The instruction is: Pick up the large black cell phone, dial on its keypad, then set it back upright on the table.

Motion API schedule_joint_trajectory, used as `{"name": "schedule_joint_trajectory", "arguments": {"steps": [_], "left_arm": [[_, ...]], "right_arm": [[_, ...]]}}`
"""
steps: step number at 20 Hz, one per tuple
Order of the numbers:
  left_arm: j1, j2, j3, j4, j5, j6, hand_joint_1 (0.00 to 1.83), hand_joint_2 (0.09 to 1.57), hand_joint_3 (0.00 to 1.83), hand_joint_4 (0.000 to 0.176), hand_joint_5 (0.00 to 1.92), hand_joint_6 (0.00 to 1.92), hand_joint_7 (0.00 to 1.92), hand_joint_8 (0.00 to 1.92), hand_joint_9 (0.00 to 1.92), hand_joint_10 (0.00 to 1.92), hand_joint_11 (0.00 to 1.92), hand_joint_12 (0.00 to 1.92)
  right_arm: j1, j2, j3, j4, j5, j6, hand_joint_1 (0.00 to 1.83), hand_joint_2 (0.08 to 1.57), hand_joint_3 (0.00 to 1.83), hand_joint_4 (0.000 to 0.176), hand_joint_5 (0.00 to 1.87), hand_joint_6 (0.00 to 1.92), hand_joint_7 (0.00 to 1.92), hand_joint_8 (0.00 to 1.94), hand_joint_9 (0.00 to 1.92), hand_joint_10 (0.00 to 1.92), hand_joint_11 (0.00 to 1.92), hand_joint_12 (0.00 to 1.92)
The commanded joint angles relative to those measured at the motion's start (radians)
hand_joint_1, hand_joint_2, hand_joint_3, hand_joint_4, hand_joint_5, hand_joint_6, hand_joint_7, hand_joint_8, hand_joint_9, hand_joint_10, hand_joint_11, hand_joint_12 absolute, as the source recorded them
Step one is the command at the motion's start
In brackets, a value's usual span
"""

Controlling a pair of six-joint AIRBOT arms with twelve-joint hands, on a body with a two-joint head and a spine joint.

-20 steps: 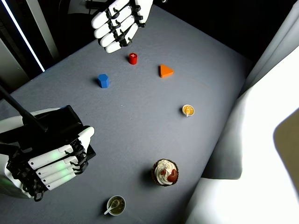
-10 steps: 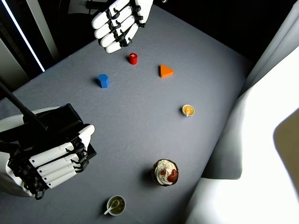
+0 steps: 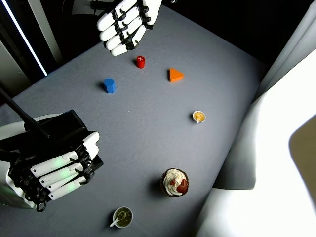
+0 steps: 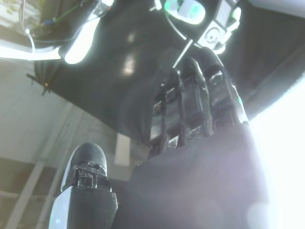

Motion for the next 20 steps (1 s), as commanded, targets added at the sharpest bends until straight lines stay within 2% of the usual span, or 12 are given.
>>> {"name": "schedule_joint_trajectory", "arguments": {"steps": [1,3,9,13,15,17,20], "left_arm": [[-0.016,0.004,-0.009,-0.061,-0.098,-0.005,0.01,1.18,0.00,0.000,0.19,0.00,0.25,0.00,0.22,0.00,0.00,0.50],[-0.014,0.004,-0.011,-0.061,-0.098,-0.005,0.00,1.18,0.00,0.000,0.20,0.00,0.25,0.00,0.23,0.00,0.00,0.51],[-0.011,0.004,-0.015,-0.061,-0.098,-0.005,0.01,1.18,0.00,0.000,0.21,0.00,0.25,0.00,0.23,0.01,0.00,0.55],[-0.010,0.004,-0.015,-0.061,-0.098,-0.004,0.00,1.19,0.00,0.000,0.19,0.00,0.24,0.01,0.22,0.01,0.00,0.51],[-0.009,0.004,-0.015,-0.061,-0.098,-0.004,0.00,1.19,0.00,0.000,0.20,0.00,0.26,0.01,0.24,0.01,0.00,0.57],[-0.008,0.005,-0.015,-0.061,-0.098,-0.004,0.00,1.19,0.00,0.000,0.20,0.00,0.26,0.00,0.24,0.00,0.00,0.56],[-0.006,0.006,-0.015,-0.061,-0.098,-0.004,0.00,1.18,0.00,0.000,0.19,0.00,0.26,0.00,0.23,0.00,0.00,0.55]], "right_arm": [[0.002,0.016,0.009,0.023,0.140,0.015,1.04,1.15,0.00,0.000,0.74,0.08,0.77,0.01,0.81,0.09,0.50,1.05],[0.002,0.016,0.009,0.023,0.140,0.015,0.99,1.16,0.00,0.000,0.71,0.00,0.72,0.00,0.78,0.03,0.45,1.07],[0.002,0.016,0.013,0.023,0.140,0.015,0.98,1.09,0.00,0.000,0.69,0.00,0.71,0.00,0.73,0.00,0.41,1.09],[0.002,0.016,0.013,0.023,0.140,0.015,1.00,1.08,0.00,0.000,0.69,0.00,0.69,0.00,0.72,0.00,0.41,1.09],[0.002,0.015,0.017,0.022,0.140,0.015,0.98,1.07,0.00,0.000,0.66,0.00,0.66,0.00,0.70,0.00,0.39,1.08],[0.002,0.015,0.020,0.022,0.140,0.015,0.92,1.06,0.00,0.000,0.62,0.00,0.60,0.00,0.61,0.00,0.30,1.08],[0.002,0.016,0.022,0.022,0.140,0.015,0.73,1.08,0.00,0.000,0.43,0.00,0.42,0.00,0.40,0.00,0.07,1.02]]}}
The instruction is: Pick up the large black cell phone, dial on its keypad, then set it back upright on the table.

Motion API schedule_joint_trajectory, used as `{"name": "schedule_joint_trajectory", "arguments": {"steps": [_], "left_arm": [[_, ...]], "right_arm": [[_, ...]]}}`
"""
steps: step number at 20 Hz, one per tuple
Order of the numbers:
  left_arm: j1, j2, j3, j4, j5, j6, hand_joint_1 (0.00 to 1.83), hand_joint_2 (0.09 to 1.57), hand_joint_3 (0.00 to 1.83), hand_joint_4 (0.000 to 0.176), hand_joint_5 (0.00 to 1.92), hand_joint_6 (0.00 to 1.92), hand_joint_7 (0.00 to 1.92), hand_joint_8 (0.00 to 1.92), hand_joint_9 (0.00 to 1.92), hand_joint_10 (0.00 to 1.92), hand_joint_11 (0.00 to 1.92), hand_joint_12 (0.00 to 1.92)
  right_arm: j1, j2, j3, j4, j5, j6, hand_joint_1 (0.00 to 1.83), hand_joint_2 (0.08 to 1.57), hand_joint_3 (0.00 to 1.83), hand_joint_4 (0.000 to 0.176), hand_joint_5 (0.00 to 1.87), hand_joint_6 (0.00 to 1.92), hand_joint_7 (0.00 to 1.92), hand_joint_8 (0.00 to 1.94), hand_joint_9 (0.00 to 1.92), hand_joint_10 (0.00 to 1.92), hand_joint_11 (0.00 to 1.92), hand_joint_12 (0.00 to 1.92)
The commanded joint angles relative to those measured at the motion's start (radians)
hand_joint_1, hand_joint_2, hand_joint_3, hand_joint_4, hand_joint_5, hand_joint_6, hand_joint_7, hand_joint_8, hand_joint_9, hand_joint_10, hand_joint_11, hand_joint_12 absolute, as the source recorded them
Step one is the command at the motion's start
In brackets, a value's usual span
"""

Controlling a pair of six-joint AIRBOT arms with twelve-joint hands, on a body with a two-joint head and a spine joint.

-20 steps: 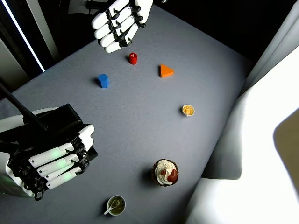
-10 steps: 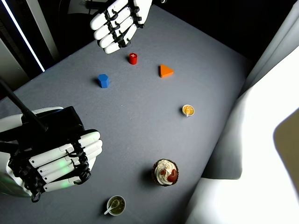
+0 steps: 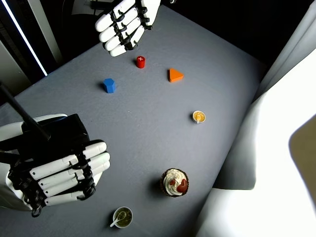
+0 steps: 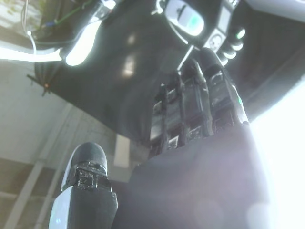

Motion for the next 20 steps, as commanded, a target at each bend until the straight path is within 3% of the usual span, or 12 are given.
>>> {"name": "schedule_joint_trajectory", "arguments": {"steps": [1,9,13,17,20], "left_arm": [[-0.014,0.006,-0.009,-0.061,-0.098,-0.005,0.00,1.18,0.00,0.000,0.20,0.00,0.27,0.00,0.24,0.00,0.00,0.57],[-0.014,0.010,-0.009,-0.061,-0.098,-0.005,0.00,1.19,0.00,0.000,0.21,0.00,0.26,0.00,0.25,0.00,0.00,0.58],[-0.014,0.010,-0.009,-0.061,-0.098,-0.005,0.00,1.19,0.00,0.000,0.20,0.00,0.25,0.00,0.24,0.00,0.00,0.54],[-0.014,0.010,-0.010,-0.061,-0.098,-0.005,0.00,1.19,0.00,0.000,0.23,0.00,0.29,0.01,0.28,0.01,0.00,0.63],[-0.014,0.011,-0.014,-0.061,-0.098,-0.005,0.00,1.19,0.00,0.000,0.22,0.00,0.29,0.00,0.29,0.01,0.00,0.64]], "right_arm": [[0.002,0.015,0.009,0.022,0.133,0.014,0.69,1.08,0.01,0.000,0.39,0.00,0.40,0.00,0.37,0.00,0.04,1.02],[0.002,0.015,0.014,0.015,0.133,0.014,0.56,1.00,0.00,0.000,0.26,0.00,0.29,0.00,0.30,0.00,0.00,0.81],[0.003,0.015,0.006,0.005,0.133,0.013,0.43,0.97,0.00,0.000,0.15,0.00,0.17,0.00,0.21,0.00,0.00,0.57],[0.000,0.028,-0.010,0.005,0.136,0.008,0.25,0.89,0.00,0.037,0.00,0.00,0.04,0.00,0.06,0.00,0.00,0.31],[-0.010,0.047,-0.021,0.005,0.137,0.008,0.14,0.87,0.00,0.041,0.00,0.00,0.00,0.00,0.01,0.00,0.00,0.28]]}}
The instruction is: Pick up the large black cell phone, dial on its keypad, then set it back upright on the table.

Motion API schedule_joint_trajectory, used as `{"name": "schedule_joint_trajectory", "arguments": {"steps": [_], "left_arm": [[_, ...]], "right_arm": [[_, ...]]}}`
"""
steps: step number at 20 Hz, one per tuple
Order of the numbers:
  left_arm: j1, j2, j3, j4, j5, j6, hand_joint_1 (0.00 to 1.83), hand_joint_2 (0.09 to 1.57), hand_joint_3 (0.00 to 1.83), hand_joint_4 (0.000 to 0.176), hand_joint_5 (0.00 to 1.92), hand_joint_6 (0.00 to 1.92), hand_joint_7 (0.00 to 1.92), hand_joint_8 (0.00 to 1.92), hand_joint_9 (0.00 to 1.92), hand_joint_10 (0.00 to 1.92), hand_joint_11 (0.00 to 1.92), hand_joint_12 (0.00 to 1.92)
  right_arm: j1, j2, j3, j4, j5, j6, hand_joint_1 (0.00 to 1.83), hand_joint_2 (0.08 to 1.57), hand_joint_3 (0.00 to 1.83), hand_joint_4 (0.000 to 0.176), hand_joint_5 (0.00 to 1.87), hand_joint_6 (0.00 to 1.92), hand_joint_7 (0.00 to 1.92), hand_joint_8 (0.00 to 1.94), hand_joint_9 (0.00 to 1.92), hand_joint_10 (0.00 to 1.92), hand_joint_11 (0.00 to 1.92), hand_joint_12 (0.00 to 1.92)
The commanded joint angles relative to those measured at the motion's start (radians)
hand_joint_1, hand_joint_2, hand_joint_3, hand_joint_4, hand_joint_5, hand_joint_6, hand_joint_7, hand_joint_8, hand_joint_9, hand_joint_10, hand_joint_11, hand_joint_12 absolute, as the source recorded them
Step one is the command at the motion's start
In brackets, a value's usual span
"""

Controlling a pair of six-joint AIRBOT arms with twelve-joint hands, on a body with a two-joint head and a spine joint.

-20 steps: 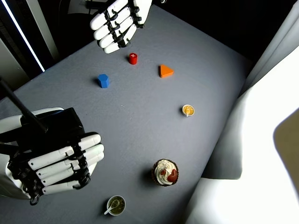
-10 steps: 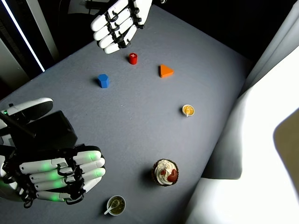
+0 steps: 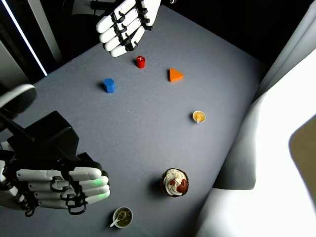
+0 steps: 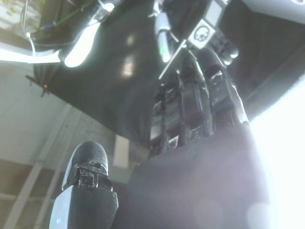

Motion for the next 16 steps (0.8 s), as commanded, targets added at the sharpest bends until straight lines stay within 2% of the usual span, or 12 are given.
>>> {"name": "schedule_joint_trajectory", "arguments": {"steps": [1,3,4,5,7,9,10,12,16], "left_arm": [[-0.020,0.007,-0.009,-0.060,-0.100,-0.006,0.00,1.19,0.00,0.000,0.22,0.00,0.29,0.00,0.28,0.00,0.00,0.64],[-0.020,0.007,-0.012,-0.060,-0.100,-0.007,0.00,1.19,0.00,0.000,0.21,0.00,0.27,0.00,0.26,0.00,0.00,0.60],[-0.020,0.007,-0.013,-0.060,-0.100,-0.007,0.00,1.19,0.00,0.000,0.22,0.00,0.29,0.01,0.27,0.01,0.00,0.61],[-0.020,0.007,-0.013,-0.060,-0.100,-0.007,0.00,1.19,0.00,0.000,0.22,0.00,0.29,0.01,0.27,0.01,0.00,0.61],[-0.020,0.007,-0.013,-0.060,-0.100,-0.007,0.00,1.18,0.00,0.000,0.20,0.00,0.28,0.00,0.26,0.00,0.00,0.60],[-0.020,0.007,-0.013,-0.060,-0.100,-0.007,0.00,1.19,0.00,0.000,0.21,0.00,0.28,0.00,0.26,0.00,0.00,0.61],[-0.020,0.007,-0.013,-0.060,-0.100,-0.007,0.00,1.19,0.00,0.000,0.21,0.00,0.28,0.00,0.26,0.00,0.00,0.61],[-0.020,0.008,-0.013,-0.061,-0.100,-0.007,0.00,1.19,0.00,0.000,0.20,0.00,0.27,0.00,0.25,0.00,0.00,0.63],[-0.020,0.009,-0.013,-0.061,-0.100,-0.008,0.00,1.19,0.00,0.000,0.22,0.00,0.29,0.00,0.28,0.00,0.00,0.69]], "right_arm": [[-0.004,0.016,0.000,0.020,0.125,0.008,0.13,0.85,0.00,0.046,0.00,0.00,0.00,0.00,0.00,0.00,0.00,0.24],[-0.013,0.024,0.000,0.020,0.131,0.008,0.12,0.85,0.00,0.050,0.00,0.00,0.00,0.00,0.00,0.00,0.00,0.21],[-0.017,0.030,0.000,0.020,0.134,0.008,0.14,0.82,0.00,0.061,0.00,0.00,0.00,0.00,0.00,0.00,0.00,0.12],[-0.019,0.033,-0.001,0.020,0.136,0.008,0.14,0.82,0.00,0.061,0.00,0.00,0.00,0.00,0.00,0.00,0.00,0.12],[-0.034,0.051,-0.010,0.020,0.144,0.009,0.09,0.81,0.00,0.074,0.00,0.00,0.00,0.00,0.00,0.00,0.00,0.02],[-0.065,0.072,-0.018,0.021,0.166,0.014,0.01,0.83,0.00,0.085,0.00,0.00,0.00,0.00,0.00,0.00,0.00,0.00],[-0.088,0.083,-0.020,0.021,0.181,0.017,0.00,0.84,0.01,0.084,0.00,0.00,0.00,0.00,0.00,0.00,0.00,0.00],[-0.128,0.100,-0.023,0.024,0.208,0.021,0.00,0.84,0.01,0.095,0.00,0.00,0.00,0.00,0.00,0.00,0.00,0.00],[-0.226,0.151,-0.050,0.093,0.248,0.033,0.00,0.85,0.01,0.085,0.00,0.00,0.00,0.00,0.00,0.00,0.00,0.00]]}}
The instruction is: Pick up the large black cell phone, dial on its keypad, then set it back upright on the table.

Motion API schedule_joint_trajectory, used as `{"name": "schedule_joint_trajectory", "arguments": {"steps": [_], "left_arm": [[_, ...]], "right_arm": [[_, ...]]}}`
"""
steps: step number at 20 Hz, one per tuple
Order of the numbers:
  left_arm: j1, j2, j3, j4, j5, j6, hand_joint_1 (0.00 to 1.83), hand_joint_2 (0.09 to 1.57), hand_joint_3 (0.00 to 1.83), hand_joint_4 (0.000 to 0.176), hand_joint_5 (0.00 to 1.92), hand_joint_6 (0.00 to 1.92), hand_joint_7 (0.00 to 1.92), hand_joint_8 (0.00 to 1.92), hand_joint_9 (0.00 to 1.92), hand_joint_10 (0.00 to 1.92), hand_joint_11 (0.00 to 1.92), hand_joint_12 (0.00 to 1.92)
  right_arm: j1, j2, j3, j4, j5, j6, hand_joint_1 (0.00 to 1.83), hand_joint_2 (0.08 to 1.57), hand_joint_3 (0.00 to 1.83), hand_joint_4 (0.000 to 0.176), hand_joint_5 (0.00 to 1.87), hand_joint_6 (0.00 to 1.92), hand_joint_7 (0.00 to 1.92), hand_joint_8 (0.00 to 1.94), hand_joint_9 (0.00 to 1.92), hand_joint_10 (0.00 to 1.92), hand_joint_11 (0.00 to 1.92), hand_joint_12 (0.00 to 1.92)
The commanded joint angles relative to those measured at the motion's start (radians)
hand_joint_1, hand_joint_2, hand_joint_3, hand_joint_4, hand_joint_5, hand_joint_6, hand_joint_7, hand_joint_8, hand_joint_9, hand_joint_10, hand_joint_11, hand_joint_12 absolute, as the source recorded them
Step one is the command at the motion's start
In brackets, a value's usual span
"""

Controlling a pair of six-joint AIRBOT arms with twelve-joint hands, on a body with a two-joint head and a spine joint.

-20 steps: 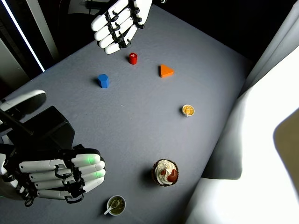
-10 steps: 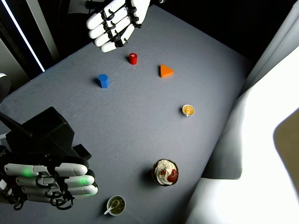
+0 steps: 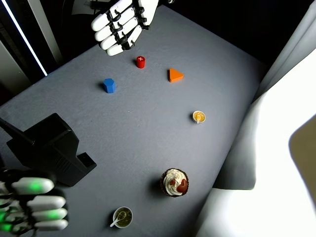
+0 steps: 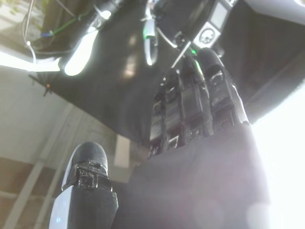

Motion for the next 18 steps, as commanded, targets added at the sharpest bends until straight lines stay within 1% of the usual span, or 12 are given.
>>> {"name": "schedule_joint_trajectory", "arguments": {"steps": [1,2,3,7,9,11,12,14,15,17,18], "left_arm": [[-0.020,0.009,-0.007,-0.062,-0.097,-0.008,0.00,1.19,0.00,0.000,0.22,0.00,0.29,0.00,0.28,0.00,0.00,0.69],[-0.019,0.010,-0.007,-0.062,-0.097,-0.008,0.00,1.19,0.00,0.000,0.19,0.00,0.26,0.00,0.24,0.00,0.00,0.59],[-0.018,0.011,-0.007,-0.062,-0.096,-0.009,0.00,1.19,0.00,0.000,0.19,0.00,0.26,0.00,0.24,0.00,0.00,0.59],[-0.018,0.013,-0.007,-0.065,-0.095,-0.010,0.00,1.19,0.00,0.000,0.21,0.00,0.29,0.00,0.28,0.01,0.00,0.70],[-0.018,0.013,-0.007,-0.065,-0.095,-0.010,0.00,1.19,0.00,0.000,0.22,0.00,0.30,0.01,0.27,0.00,0.00,0.68],[-0.016,0.013,-0.006,-0.065,-0.095,-0.010,0.00,1.19,0.00,0.000,0.22,0.00,0.30,0.01,0.27,0.00,0.00,0.67],[-0.015,0.013,-0.006,-0.065,-0.095,-0.010,0.00,1.18,0.00,0.000,0.24,0.01,0.32,0.01,0.28,0.00,0.00,0.70],[-0.015,0.013,-0.006,-0.065,-0.095,-0.010,0.00,1.18,0.00,0.000,0.23,0.00,0.31,0.00,0.28,0.00,0.00,0.69],[-0.015,0.013,-0.006,-0.068,-0.095,-0.010,0.00,1.18,0.00,0.000,0.20,0.00,0.27,0.00,0.24,0.00,0.00,0.62],[-0.015,0.016,-0.006,-0.070,-0.095,-0.010,0.00,1.19,0.00,0.000,0.20,0.00,0.27,0.00,0.25,0.00,0.00,0.64],[-0.015,0.018,-0.006,-0.074,-0.096,-0.010,0.00,1.19,0.00,0.000,0.19,0.00,0.25,0.00,0.23,0.00,0.00,0.59]], "right_arm": [[-0.013,0.027,-0.011,0.066,0.134,0.014,0.00,0.85,0.01,0.085,0.00,0.00,0.00,0.00,0.00,0.00,0.00,0.00],[-0.033,0.046,-0.031,0.091,0.134,0.016,0.00,0.85,0.01,0.085,0.00,0.00,0.00,0.00,0.00,0.00,0.00,0.00],[-0.064,0.071,-0.062,0.114,0.134,0.025,0.00,0.85,0.01,0.085,0.00,0.00,0.00,0.00,0.00,0.00,0.00,0.00],[-0.159,0.144,-0.187,0.197,0.134,0.035,0.00,0.86,0.01,0.084,0.00,0.00,0.00,0.00,0.00,0.00,0.00,0.00],[-0.197,0.190,-0.281,0.280,0.134,0.045,0.00,0.87,0.01,0.083,0.00,0.00,0.00,0.00,0.00,0.00,0.00,0.00],[-0.217,0.230,-0.359,0.351,0.134,0.055,0.00,0.86,0.01,0.082,0.00,0.00,0.00,0.00,0.00,0.00,0.01,0.01],[-0.229,0.252,-0.394,0.379,0.134,0.063,0.00,0.86,0.01,0.079,0.00,0.00,0.00,0.00,0.00,0.00,0.02,0.01],[-0.258,0.310,-0.470,0.454,0.135,0.075,0.00,0.88,0.01,0.083,0.00,0.00,0.00,0.00,0.00,0.00,0.03,0.02],[-0.277,0.336,-0.502,0.496,0.135,0.080,0.00,0.88,0.01,0.076,0.00,0.00,0.00,0.00,0.00,0.00,0.03,0.02],[-0.331,0.369,-0.545,0.563,0.135,0.101,0.00,0.87,0.01,0.072,0.00,0.00,0.00,0.00,0.00,0.00,0.04,0.02],[-0.366,0.379,-0.563,0.588,0.135,0.113,0.00,0.87,0.01,0.070,0.00,0.00,0.00,0.00,0.00,0.00,0.04,0.02]]}}
